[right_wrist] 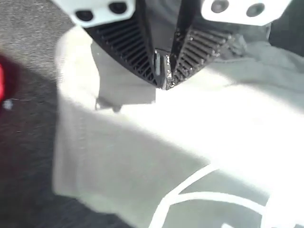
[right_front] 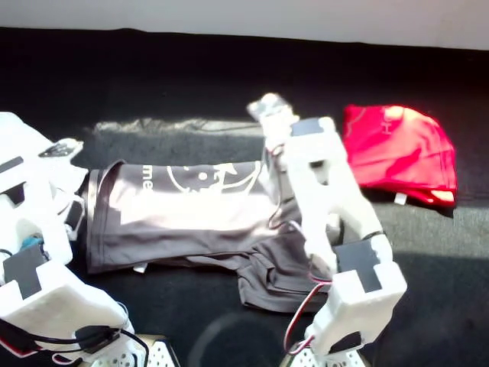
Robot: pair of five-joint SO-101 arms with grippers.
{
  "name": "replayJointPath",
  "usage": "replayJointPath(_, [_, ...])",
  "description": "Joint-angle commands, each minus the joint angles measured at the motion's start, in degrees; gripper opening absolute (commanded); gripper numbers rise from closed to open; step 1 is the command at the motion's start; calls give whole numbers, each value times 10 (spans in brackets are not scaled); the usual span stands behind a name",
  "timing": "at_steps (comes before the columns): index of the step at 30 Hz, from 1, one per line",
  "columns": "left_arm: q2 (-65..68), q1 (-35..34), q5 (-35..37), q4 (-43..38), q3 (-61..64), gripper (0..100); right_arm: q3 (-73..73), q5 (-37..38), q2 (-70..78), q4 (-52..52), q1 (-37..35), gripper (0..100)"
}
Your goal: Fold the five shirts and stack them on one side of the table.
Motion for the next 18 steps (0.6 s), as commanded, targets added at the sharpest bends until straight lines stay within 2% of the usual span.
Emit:
replayJointPath(1, [-12,-21,-4,6,-36,9,114,-4,-45,-64,-23,8])
replayJointPath(5, [-11,-26,-4,8,-45,9,285,-4,-180,-146,-36,8])
replayJointPath(12, [-10,-15,-4,11,-44,9,495,-4,-444,-161,-93,8])
replayJointPath(18, [-10,-1,-3,13,-45,9,559,-4,-464,-196,-152,8])
